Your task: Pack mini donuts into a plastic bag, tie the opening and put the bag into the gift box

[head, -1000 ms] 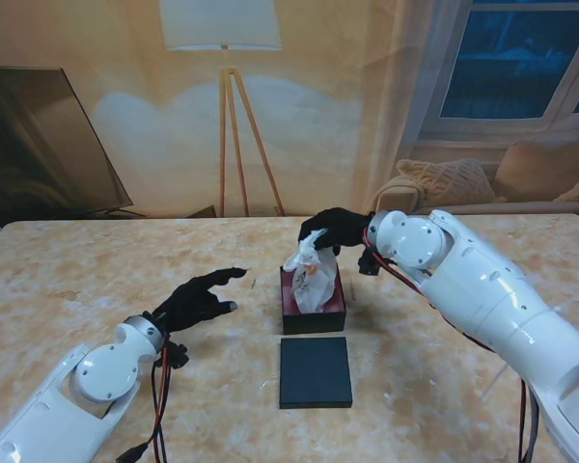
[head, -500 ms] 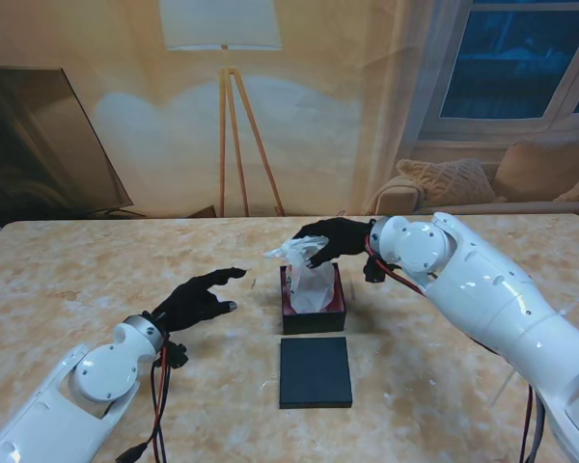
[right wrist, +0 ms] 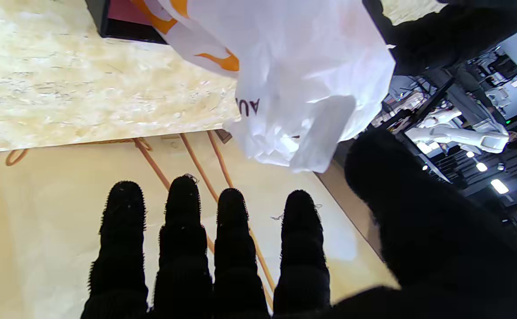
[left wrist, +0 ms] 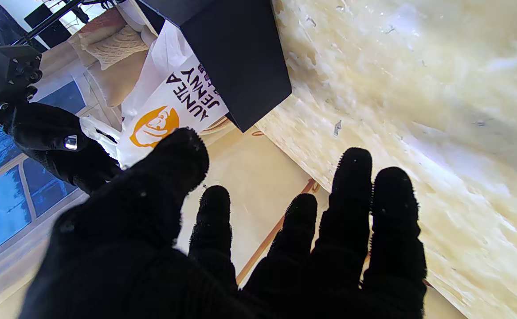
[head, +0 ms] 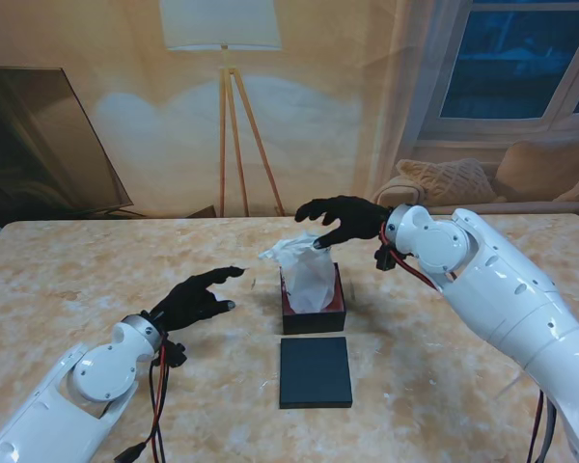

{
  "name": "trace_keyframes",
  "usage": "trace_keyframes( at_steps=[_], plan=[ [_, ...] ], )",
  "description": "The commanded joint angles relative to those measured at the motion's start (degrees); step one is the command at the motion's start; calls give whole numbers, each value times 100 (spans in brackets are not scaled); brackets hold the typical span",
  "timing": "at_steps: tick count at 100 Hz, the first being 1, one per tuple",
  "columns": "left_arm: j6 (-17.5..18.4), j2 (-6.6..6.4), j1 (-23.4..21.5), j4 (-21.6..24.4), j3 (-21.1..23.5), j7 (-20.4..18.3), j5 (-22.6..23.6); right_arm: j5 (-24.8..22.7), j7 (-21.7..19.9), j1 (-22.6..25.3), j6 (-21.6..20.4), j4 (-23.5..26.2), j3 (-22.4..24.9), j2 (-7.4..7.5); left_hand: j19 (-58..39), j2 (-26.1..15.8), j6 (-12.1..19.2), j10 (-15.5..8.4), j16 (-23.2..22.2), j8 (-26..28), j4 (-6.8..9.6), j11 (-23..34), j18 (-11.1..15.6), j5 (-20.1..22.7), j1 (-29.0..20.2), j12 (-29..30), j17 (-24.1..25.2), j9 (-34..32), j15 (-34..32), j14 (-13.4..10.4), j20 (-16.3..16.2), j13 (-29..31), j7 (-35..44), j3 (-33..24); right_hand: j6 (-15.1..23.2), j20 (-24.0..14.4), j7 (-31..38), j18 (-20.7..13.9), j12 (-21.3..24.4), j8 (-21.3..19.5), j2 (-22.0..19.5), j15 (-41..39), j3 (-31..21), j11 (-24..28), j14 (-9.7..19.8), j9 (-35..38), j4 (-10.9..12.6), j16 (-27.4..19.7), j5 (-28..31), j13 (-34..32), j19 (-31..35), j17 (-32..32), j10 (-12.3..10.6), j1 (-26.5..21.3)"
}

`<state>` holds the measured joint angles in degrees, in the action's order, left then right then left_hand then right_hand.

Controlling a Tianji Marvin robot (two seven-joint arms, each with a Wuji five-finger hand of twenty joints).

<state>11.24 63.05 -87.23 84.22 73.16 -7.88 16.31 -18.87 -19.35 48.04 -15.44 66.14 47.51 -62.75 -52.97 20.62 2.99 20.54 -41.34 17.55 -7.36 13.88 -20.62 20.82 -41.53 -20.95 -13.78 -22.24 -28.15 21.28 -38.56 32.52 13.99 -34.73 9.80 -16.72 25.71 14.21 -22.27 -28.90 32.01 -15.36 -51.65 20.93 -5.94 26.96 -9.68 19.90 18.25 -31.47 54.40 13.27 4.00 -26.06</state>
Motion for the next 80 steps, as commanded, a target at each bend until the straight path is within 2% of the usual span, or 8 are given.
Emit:
trace_keyframes(
  at_steps=[1,38,43,50,58,62,68,80],
  plan=[
    [11,6,-21,33,14,-70,8,32,-112,-81,-111,-10,-123,-71,6,-2,111,-65,-103,-16,108,-80,9,-128,-23,-25,63,139,-86,21,-82,-33,-111,-79,223,118,86,-56,61,-70,-139,62,104,38,179,-14,153,-160,-142,52,60,-37,-271,145],
    [60,3,-23,25,29,-88,-19,-16,10,-743,-637,-601,-1026,-227,10,17,180,-91,-105,2,103,-89,2,-84,-12,-24,72,137,-77,14,-91,-46,-83,-83,363,153,237,-91,270,25,-669,-54,573,-46,264,199,212,-194,46,20,158,0,-601,-127],
    [68,2,-25,25,34,-86,-16,-125,35,-816,-741,-693,-1148,-228,9,16,202,-83,-106,7,102,-90,1,-65,-13,-24,72,135,-78,18,-93,-42,-71,-84,354,136,323,-128,243,8,-697,-145,578,26,329,364,219,-153,256,-109,212,113,-657,-187],
    [76,3,-28,24,40,-84,-21,-249,67,-863,-786,-755,-1251,-222,6,14,203,-94,-108,10,102,-89,-2,-55,-14,-25,68,129,-80,12,-97,-38,-63,-86,260,93,567,-332,164,-30,-700,-409,535,221,553,937,223,-32,965,-555,352,482,-768,-346],
    [71,5,-31,27,43,-84,-37,-388,77,-871,-790,-781,-1305,-201,6,11,205,-94,-111,12,100,-88,2,-49,-7,-26,74,126,-83,20,-100,-37,-58,-82,217,48,643,-477,70,-15,-741,-628,487,370,693,1325,222,83,1238,-950,500,838,-888,-515],
    [65,5,-33,30,43,-88,-47,-489,90,-875,-816,-775,-1322,-177,5,9,203,-90,-112,13,99,-90,6,-45,-6,-26,71,129,-82,17,-101,-42,-54,-77,268,-6,839,-566,-75,183,-706,-765,577,458,735,1518,-70,230,1384,-1099,596,976,-931,-682],
    [61,5,-36,34,43,-97,-62,-653,85,-870,-874,-754,-1332,-129,2,10,203,-91,-113,15,99,-90,4,-40,-7,-27,67,128,-82,14,-104,-40,-49,-76,436,-137,1279,-629,-227,531,-624,-975,657,569,799,1740,-335,428,1426,-1331,705,1164,-1017,-886],
    [62,6,-39,41,46,-105,-87,-928,149,-833,-977,-721,-1318,-65,1,2,206,-94,-115,17,97,-91,-1,-30,0,-27,70,122,-82,17,-109,-38,-41,-68,955,-535,2402,-707,-719,1070,-596,-1416,1008,834,958,2175,-527,803,1493,-1711,870,1515,-1154,-1318]
  ],
)
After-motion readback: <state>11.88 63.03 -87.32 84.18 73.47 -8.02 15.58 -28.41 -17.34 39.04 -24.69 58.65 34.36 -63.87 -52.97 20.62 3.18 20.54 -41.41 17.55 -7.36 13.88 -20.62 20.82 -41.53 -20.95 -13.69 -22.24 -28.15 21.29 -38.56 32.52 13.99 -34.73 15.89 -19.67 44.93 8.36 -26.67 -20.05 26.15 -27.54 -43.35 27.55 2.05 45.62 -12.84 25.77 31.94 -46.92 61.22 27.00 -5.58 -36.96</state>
